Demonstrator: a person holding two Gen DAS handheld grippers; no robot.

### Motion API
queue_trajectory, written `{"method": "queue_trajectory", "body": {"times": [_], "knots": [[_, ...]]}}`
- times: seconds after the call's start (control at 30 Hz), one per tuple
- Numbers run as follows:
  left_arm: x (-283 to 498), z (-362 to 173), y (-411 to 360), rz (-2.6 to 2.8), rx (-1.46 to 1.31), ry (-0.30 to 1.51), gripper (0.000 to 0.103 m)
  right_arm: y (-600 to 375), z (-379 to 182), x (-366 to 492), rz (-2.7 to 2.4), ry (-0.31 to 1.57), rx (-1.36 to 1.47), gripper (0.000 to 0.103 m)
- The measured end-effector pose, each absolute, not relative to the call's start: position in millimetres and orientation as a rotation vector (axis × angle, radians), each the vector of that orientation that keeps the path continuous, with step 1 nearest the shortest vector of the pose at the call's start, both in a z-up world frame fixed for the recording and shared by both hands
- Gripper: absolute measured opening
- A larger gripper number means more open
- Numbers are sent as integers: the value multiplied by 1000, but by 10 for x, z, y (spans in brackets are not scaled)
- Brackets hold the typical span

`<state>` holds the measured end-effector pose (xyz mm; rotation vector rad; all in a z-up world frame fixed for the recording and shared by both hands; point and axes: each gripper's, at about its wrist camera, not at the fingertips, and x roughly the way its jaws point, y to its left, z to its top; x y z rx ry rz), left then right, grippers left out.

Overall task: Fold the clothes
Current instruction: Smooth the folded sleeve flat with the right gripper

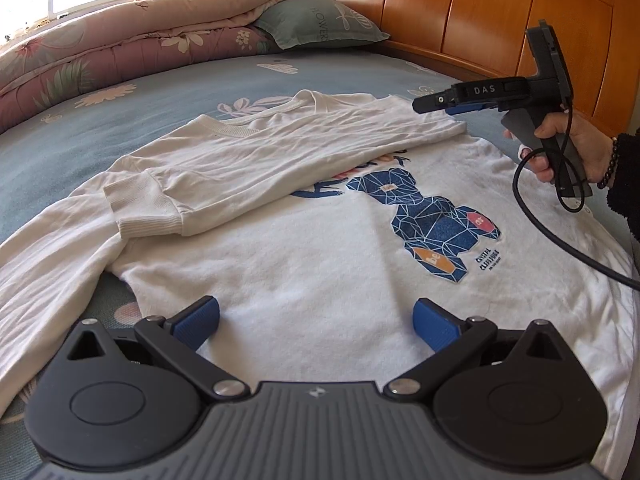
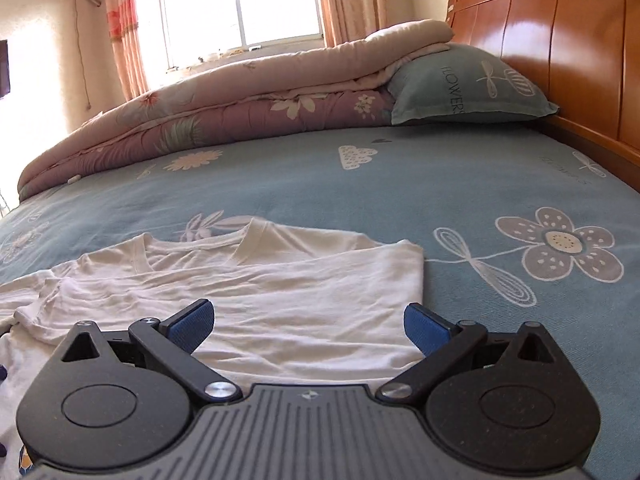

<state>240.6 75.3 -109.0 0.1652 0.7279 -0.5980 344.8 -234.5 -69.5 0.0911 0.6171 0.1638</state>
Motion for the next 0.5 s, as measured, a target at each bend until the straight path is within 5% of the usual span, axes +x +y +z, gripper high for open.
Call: {"method": "queue_trajectory", "body": {"times": [0.5], "knots": [[2412,-1079,783,-607,152,729,102,-2309,-785,4037,85,751,77,103]]}}
